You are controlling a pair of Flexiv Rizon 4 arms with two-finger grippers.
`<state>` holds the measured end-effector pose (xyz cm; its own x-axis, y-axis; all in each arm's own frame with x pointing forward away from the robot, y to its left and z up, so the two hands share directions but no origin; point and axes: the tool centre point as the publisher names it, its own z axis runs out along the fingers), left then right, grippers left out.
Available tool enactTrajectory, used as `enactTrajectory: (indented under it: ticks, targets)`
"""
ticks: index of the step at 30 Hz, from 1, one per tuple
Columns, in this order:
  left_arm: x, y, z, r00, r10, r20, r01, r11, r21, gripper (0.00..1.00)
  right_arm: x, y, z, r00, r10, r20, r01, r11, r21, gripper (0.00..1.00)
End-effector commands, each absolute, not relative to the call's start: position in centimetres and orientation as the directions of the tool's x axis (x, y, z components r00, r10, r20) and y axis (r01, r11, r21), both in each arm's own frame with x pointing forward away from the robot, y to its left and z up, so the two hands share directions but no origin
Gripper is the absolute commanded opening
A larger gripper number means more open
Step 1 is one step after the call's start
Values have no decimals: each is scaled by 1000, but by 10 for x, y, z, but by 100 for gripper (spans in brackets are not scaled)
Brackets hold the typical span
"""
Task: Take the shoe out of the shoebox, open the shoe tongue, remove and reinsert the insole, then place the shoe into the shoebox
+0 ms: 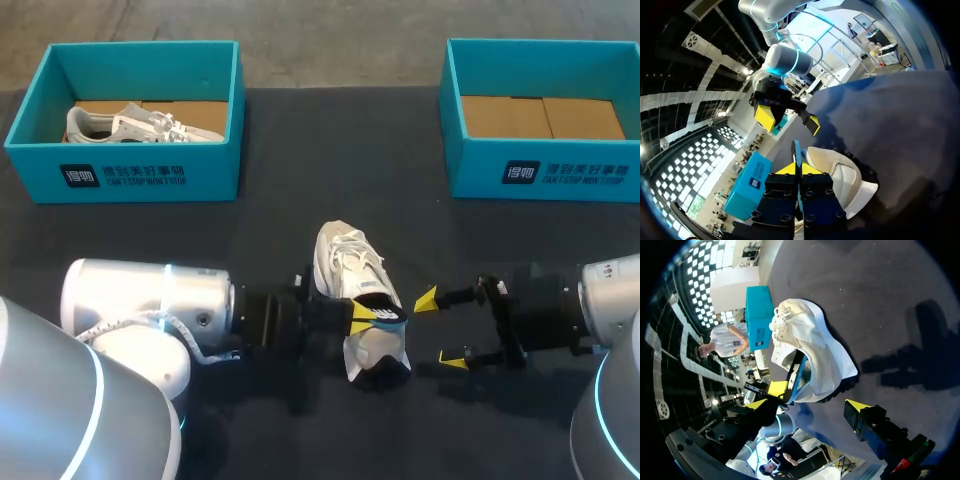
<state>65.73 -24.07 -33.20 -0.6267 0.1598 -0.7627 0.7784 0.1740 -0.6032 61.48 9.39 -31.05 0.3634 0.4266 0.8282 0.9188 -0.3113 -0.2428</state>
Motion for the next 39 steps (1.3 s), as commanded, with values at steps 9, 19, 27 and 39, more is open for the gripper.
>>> enactTrajectory:
  ticks: [9,19,27,39]
  targets:
    - [669,-235,-343,-637,181,-750,769,221,-600,0,614,94,-310,363,426,829,918,-314,-241,100]
    - [682,-235,-355,-640,204,-741,765,260,-590,0,614,94,-310,363,426,829,918,-314,-241,100]
    - [677,-233,-350,-646,198,-737,762,240,-602,23,614,94,-310,363,426,829,918,-314,-241,100]
    - [665,-239,-340,-641,210,-738,767,191,-612,12,614,94,-310,363,426,829,918,-314,-241,100]
